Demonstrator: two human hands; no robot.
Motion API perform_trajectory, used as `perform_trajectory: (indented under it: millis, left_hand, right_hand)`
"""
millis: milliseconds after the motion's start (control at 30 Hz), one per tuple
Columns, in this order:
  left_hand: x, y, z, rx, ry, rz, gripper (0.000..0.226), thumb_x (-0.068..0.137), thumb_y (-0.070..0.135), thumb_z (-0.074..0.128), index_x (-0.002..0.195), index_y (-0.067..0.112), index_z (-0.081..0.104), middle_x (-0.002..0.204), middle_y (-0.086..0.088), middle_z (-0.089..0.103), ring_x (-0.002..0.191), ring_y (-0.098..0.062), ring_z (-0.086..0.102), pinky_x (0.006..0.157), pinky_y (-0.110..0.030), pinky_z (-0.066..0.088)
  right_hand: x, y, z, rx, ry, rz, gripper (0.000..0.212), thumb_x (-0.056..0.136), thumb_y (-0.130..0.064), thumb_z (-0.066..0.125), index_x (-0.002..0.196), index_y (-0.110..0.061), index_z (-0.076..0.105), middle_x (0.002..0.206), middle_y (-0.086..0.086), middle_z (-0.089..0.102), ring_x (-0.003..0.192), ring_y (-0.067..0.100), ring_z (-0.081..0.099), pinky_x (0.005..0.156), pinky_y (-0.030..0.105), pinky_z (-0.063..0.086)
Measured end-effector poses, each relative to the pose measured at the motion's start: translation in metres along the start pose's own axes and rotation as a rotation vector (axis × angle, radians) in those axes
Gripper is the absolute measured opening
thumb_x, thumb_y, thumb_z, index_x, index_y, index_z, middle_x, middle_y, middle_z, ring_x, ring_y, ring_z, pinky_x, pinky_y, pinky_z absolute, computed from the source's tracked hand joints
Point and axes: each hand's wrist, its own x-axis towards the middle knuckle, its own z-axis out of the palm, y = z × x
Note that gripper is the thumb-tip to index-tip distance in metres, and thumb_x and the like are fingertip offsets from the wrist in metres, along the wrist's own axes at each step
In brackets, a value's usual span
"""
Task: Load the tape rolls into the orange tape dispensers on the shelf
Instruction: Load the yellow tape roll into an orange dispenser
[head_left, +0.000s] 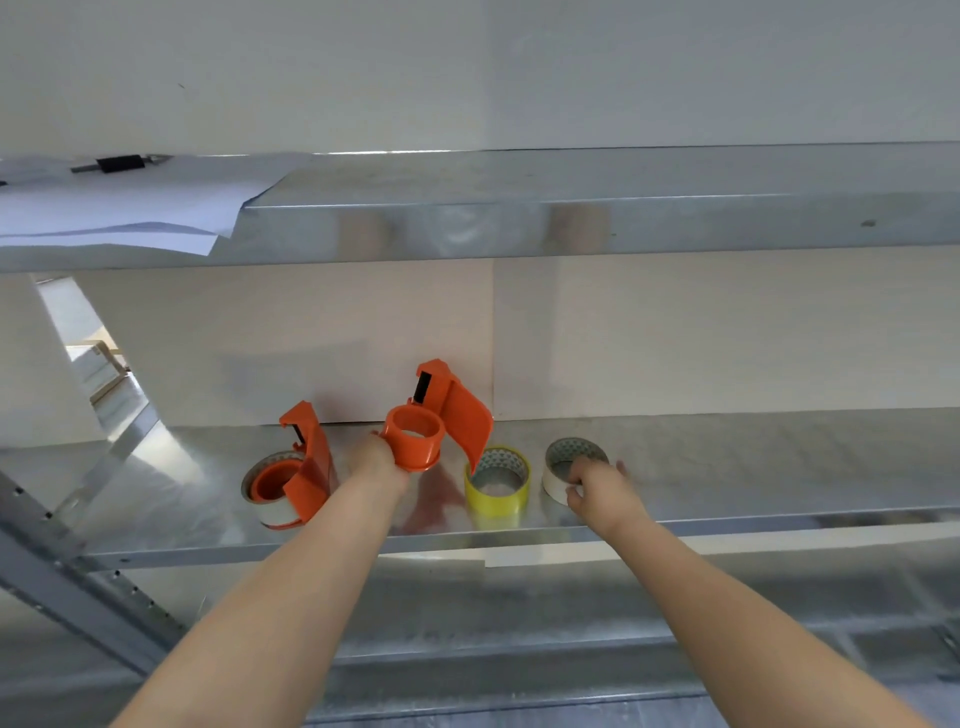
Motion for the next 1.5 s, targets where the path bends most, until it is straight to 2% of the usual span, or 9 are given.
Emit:
perform_trajectory:
  millis: [200,367,567,733,867,1067,1233,1400,1500]
  left_hand:
    - [0.031,-0.011,0.006,0.011,0.032,-0.064,0.031,0.095,0.015,0.027,0.079,0.011,0.054,0.116,-0.014,0.057,0.102,-0.028,0.052,0.106,-0.042,0.041]
    - [-0.013,0.005,0.006,0.097,-0.01,0.006,0.042,0.101,0.012,0.022,0.138,-0.001,0.038,0.144,-0.018,0.043,0.133,-0.03,0.043,0.108,-0.039,0.035]
    - [0.0,0.022,-0.01,0.351,0.038,0.217,0.038,0.1,0.024,0.032,0.134,0.015,0.047,0.12,-0.006,0.056,0.104,-0.027,0.057,0.086,-0.033,0.042]
    - [-0.01,0.021,-0.011,0.601,0.021,0.432,0.034,0.099,0.022,0.029,0.123,0.016,0.052,0.114,-0.008,0.056,0.095,-0.025,0.051,0.08,-0.032,0.042]
    - [-0.03,0.003,0.0,0.651,-0.105,0.578,0.032,0.099,0.015,0.028,0.12,0.014,0.052,0.104,-0.003,0.05,0.083,-0.018,0.049,0.061,-0.023,0.038]
    - [-0.062,-0.003,0.011,0.427,-0.252,0.52,0.017,0.098,0.017,0.037,0.106,0.018,0.051,0.084,0.007,0.054,0.075,-0.01,0.054,0.05,-0.005,0.043]
    - [-0.069,0.003,0.002,0.486,-0.402,0.461,0.054,0.079,0.018,0.073,0.125,0.015,0.044,0.103,-0.003,0.059,0.079,-0.009,0.061,0.056,-0.013,0.051]
    - [-0.07,0.008,-0.008,0.614,-0.455,0.563,0.052,0.077,0.009,0.073,0.116,0.023,0.04,0.106,-0.005,0.058,0.087,-0.016,0.061,0.078,-0.035,0.055]
    - [-0.075,0.008,-0.012,0.699,-0.544,0.641,0.06,0.078,0.0,0.068,0.124,0.019,0.035,0.094,0.0,0.058,0.083,-0.014,0.06,0.073,-0.026,0.053]
  right_hand:
    - [-0.002,-0.033,-0.005,-0.096,0.078,-0.304,0.045,0.08,-0.029,0.057,0.124,-0.02,0.052,0.133,0.002,0.052,0.13,0.021,0.041,0.118,0.046,-0.003]
    - [-0.006,-0.065,0.013,-0.283,-0.086,-0.385,0.042,0.086,-0.029,0.052,0.127,-0.025,0.05,0.132,0.003,0.055,0.133,0.022,0.037,0.115,0.054,-0.013]
    - [-0.001,-0.065,0.013,0.231,0.063,-0.173,0.026,0.085,-0.019,0.055,0.109,-0.011,0.064,0.112,0.014,0.068,0.105,0.033,0.059,0.095,0.034,0.041]
    - [-0.006,-0.086,-0.017,0.798,0.323,-0.109,0.006,0.081,-0.007,0.061,0.077,-0.003,0.062,0.069,0.003,0.058,0.07,0.021,0.052,0.056,0.018,0.033]
    - [-0.021,-0.115,-0.025,0.974,0.295,-0.224,0.005,0.082,-0.005,0.061,0.087,-0.006,0.062,0.077,-0.001,0.059,0.07,0.007,0.052,0.064,0.003,0.04]
    - [-0.032,-0.135,-0.009,0.899,0.236,-0.38,0.024,0.079,-0.01,0.062,0.077,-0.028,0.046,0.085,0.014,0.061,0.079,0.028,0.059,0.07,0.037,0.049]
    - [-0.032,-0.133,-0.016,0.73,0.225,-0.48,0.021,0.074,-0.006,0.06,0.082,-0.016,0.043,0.089,0.009,0.048,0.075,0.012,0.045,0.064,0.011,0.035]
    - [-0.024,-0.131,-0.022,1.065,0.274,-0.186,0.028,0.082,-0.018,0.042,0.108,-0.01,0.047,0.115,0.01,0.048,0.103,0.02,0.05,0.091,0.027,0.044]
    - [-0.009,-0.137,-0.03,1.293,-0.004,-0.033,0.03,0.09,-0.035,0.042,0.111,-0.016,0.053,0.115,0.008,0.062,0.105,0.023,0.06,0.092,0.036,0.05]
